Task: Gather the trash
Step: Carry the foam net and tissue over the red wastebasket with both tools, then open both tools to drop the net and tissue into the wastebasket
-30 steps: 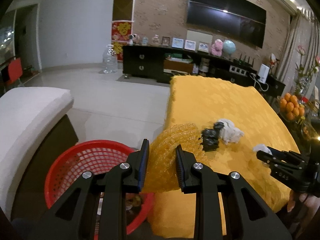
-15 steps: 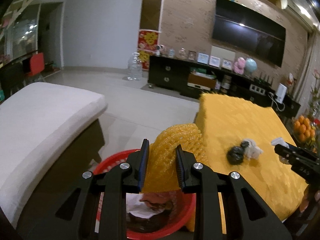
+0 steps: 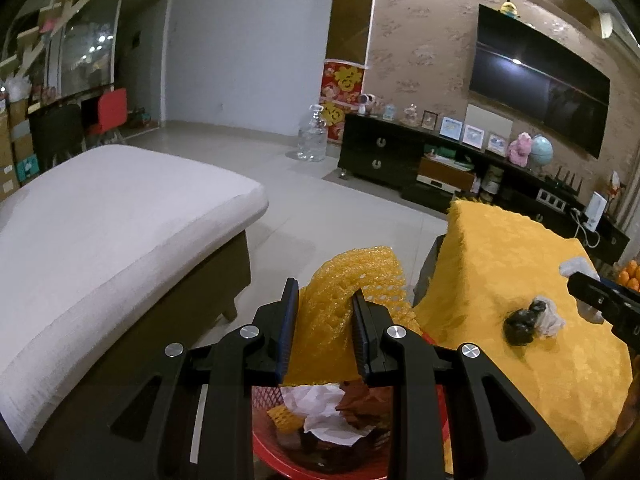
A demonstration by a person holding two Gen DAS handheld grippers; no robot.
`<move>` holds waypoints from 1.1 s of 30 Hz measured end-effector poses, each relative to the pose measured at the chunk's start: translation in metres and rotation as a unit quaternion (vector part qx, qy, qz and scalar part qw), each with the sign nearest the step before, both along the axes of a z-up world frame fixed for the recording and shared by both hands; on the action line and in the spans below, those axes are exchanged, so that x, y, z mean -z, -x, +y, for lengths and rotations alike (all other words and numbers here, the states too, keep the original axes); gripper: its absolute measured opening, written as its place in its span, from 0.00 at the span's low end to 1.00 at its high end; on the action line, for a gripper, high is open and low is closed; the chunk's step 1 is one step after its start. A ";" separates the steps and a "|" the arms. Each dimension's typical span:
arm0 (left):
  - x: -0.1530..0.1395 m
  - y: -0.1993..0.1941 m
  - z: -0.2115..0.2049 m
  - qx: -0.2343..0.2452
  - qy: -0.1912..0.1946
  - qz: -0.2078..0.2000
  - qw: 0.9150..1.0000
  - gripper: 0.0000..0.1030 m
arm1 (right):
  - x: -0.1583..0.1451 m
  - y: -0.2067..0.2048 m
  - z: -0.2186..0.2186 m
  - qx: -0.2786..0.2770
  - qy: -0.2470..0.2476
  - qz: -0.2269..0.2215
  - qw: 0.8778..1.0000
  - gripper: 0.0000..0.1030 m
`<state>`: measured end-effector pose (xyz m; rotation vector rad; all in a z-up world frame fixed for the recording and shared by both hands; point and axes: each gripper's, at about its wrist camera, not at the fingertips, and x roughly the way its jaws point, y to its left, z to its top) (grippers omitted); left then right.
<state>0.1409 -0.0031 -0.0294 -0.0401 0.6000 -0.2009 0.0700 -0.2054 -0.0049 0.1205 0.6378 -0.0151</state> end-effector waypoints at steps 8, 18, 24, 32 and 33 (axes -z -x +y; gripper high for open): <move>0.016 -0.012 0.012 -0.017 -0.002 0.021 1.000 0.23 | 0.012 -0.029 0.032 -0.044 -0.008 0.018 0.999 0.34; 0.028 -0.020 0.012 -0.025 -0.007 0.049 0.998 0.23 | 0.039 -0.063 0.057 -0.088 -0.041 0.061 0.993 0.34; 0.032 -0.025 0.011 -0.018 -0.008 0.065 0.998 0.27 | 0.051 -0.074 0.072 -0.114 -0.061 0.084 0.988 0.37; 0.034 -0.025 0.013 -0.027 0.001 0.071 0.997 0.50 | 0.058 -0.072 0.071 -0.109 -0.073 0.090 0.987 0.57; 0.034 -0.025 0.014 -0.028 0.002 0.070 0.997 0.52 | 0.058 -0.072 0.069 -0.107 -0.074 0.089 0.988 0.57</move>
